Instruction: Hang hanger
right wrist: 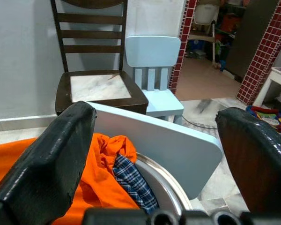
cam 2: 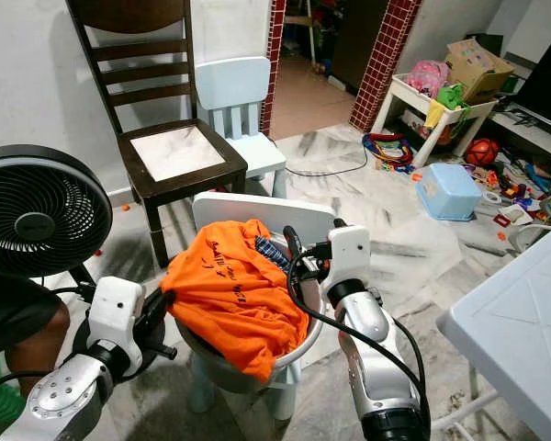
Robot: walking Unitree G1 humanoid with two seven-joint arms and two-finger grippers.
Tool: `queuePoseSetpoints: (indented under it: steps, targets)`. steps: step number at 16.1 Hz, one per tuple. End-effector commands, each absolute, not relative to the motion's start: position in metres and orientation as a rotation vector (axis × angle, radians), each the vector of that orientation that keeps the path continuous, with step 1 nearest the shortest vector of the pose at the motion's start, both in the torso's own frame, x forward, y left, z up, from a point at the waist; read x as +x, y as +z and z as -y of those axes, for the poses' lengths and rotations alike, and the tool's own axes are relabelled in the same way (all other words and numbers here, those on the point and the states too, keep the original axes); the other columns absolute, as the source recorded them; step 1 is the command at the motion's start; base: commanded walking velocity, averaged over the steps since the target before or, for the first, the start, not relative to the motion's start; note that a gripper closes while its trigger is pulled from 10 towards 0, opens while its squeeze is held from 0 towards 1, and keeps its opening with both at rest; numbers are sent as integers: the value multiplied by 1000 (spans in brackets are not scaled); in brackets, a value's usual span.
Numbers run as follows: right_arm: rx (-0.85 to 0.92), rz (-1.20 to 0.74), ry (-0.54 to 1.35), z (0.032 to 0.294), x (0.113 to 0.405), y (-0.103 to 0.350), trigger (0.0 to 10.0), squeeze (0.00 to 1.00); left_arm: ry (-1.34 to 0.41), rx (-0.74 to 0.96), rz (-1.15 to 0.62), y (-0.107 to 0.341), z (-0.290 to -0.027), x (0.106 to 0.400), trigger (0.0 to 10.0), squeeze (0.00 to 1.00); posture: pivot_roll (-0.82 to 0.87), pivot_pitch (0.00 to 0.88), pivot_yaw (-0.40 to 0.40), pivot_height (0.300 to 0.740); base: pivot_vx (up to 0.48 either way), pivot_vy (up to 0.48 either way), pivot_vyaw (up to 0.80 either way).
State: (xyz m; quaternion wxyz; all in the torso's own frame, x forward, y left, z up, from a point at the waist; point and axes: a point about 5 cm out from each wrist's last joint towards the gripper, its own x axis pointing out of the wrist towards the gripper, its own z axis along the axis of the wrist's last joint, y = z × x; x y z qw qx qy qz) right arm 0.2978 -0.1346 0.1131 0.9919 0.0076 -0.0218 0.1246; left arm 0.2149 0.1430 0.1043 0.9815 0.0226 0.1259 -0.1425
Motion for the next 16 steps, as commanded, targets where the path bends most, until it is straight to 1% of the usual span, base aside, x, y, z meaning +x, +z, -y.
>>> queuePoseSetpoints:
  steps: [1,3,4,5,6,7,10,12,14,16]
  targets:
    - [30,62,194,146,294,116,10000,0,-252,33,-199,112,-144,216,0,0,106,0,-94,740,0,0,0]
    - [45,76,159,151,291,120,10000,0,-218,44,-131,122,-144,221,0,0,99,0,-76,740,0,0,0]
    - [61,81,132,154,290,120,10000,0,-176,87,-82,128,-145,225,0,0,93,0,-61,740,0,0,0]
    - [68,86,118,155,289,121,10000,0,-133,122,-56,131,-148,228,6941,0,90,0,-54,740,0,0,0]
    - [77,93,98,157,289,122,10000,0,-83,154,-7,138,-152,232,10000,0,84,0,-44,740,0,0,0]
    - [90,98,86,158,288,123,10000,0,-49,154,13,140,-155,234,10000,0,78,0,-38,740,0,0,0]
    - [110,104,67,162,285,125,10000,0,-23,154,51,142,-157,235,10000,0,67,0,-38,740,0,0,0]
    - [121,96,49,168,285,125,10000,0,-45,167,75,136,-151,230,10000,0,65,0,-47,740,0,0,0]
    - [127,92,45,170,286,126,10000,0,-45,169,74,134,-149,228,10000,0,67,0,-55,740,0,0,0]
    - [130,90,44,169,289,128,10000,0,-86,173,81,134,-146,228,10000,0,70,0,-61,740,0,0,0]
